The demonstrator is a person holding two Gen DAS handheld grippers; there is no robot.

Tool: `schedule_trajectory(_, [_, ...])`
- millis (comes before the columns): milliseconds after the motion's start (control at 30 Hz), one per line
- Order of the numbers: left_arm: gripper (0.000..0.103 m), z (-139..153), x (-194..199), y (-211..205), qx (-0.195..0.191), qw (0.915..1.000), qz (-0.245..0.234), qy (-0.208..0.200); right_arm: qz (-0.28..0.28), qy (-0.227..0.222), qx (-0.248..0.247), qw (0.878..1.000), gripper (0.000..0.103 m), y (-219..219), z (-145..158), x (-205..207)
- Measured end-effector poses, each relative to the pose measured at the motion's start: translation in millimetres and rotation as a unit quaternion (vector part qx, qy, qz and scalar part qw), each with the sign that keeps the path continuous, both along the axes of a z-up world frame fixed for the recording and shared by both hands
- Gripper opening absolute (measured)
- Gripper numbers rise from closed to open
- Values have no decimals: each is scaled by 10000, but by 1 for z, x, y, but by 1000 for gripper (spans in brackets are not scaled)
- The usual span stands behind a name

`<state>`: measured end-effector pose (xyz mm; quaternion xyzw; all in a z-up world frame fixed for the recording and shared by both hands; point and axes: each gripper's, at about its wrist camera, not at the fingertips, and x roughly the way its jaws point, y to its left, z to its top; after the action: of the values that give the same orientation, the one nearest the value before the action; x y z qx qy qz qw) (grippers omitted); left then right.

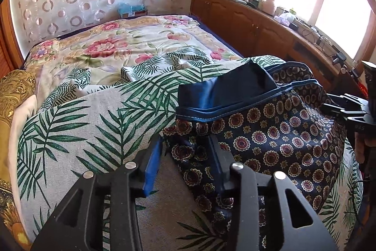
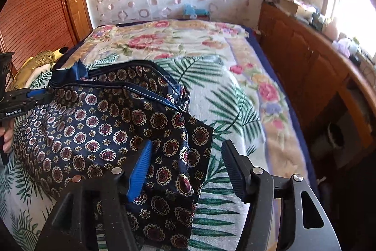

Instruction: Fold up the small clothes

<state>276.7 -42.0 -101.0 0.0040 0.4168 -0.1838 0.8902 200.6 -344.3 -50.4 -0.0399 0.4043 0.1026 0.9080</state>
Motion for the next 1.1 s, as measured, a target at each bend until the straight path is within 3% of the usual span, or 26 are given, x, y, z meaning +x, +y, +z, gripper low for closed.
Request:
schedule_trajectory(367, [41, 0, 2, 1, -76, 10000, 14, 21, 311, 142, 536, 9980, 64, -12, -7, 17])
schedule_trajectory(500, [41, 0, 1, 0, -75, 10000, 24, 22, 643, 118, 415, 9970, 64, 4, -11, 12])
schedule_trajectory(567, [41, 0, 2, 0, -43, 10000, 36, 31, 771, 71, 257, 9967, 55, 10, -12, 12])
schedule_trajectory(700, [40, -1, 4, 1, -51, 10000, -16, 65, 1017, 124, 464, 9937, 22, 10, -13, 13])
schedule_trajectory(767, [34, -1, 5, 2, -77, 9999, -61, 71, 1015, 67, 499, 9936, 18, 6, -14, 14])
schedule_trajectory(900, [6, 2, -1, 0, -180, 9995, -201, 137, 958, -156, 521, 9939, 13, 2, -9, 4])
schedule_trajectory(1100, [5, 44, -32, 11, -575, 9965, -414, -448, 1081, -592, 406, 9915, 12, 13, 13, -16])
